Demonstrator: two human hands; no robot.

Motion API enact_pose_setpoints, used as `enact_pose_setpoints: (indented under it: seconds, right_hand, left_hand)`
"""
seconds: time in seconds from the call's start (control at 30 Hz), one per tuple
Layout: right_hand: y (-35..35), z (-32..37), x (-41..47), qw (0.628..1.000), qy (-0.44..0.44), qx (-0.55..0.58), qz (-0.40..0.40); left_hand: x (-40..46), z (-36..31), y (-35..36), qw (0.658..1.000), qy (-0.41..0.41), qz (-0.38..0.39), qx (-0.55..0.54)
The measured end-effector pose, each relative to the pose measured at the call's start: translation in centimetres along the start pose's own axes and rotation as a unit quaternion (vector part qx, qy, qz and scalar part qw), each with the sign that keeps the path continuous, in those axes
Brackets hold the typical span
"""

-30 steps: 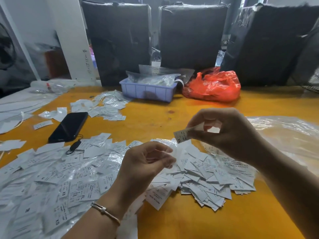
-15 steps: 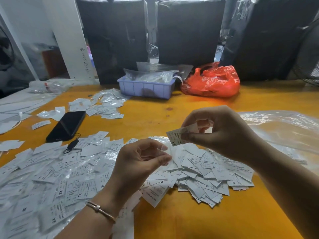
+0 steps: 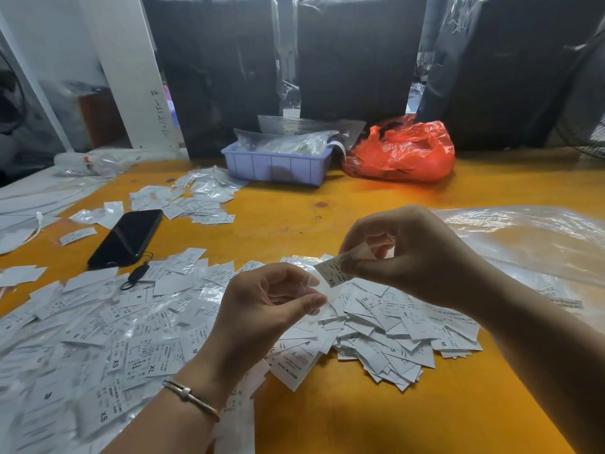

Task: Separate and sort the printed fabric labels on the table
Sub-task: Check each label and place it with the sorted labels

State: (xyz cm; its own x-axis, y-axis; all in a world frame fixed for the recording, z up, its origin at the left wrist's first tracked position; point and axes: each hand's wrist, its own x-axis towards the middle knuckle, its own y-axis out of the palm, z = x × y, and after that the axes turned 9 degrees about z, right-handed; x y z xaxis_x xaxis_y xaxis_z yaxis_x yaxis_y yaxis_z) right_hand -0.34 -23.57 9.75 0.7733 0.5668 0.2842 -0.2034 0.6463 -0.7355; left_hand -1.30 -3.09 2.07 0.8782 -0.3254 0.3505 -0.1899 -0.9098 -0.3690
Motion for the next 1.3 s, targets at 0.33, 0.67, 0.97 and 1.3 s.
enact_pose_setpoints:
  seconds: [0.33, 0.67, 0.97, 1.3]
  right_hand:
    - [1.0, -0.3, 0.3, 0.995, 0.011, -0.068, 0.074]
    - [0.9, -0.5, 0.3, 1.000, -0.009, -0.010, -0.019]
    - [1.5, -0.7, 0.5, 0.997, 0.003, -0.054, 0.057]
    - [-0.4, -0.1, -0.5, 0.922, 0.129, -0.137, 0.339]
  left_hand:
    - [0.0, -0.1, 0.4, 0.999, 0.006, 0.052, 0.002]
    - [0.1, -0.5, 0.1, 0.994, -0.034, 0.032, -0.094]
    - [0.2, -0.2, 0.0, 0.992, -0.037, 0.023, -0.118]
    - [0.4, -0.2, -0.2, 0.990, -0.068, 0.037, -0.119]
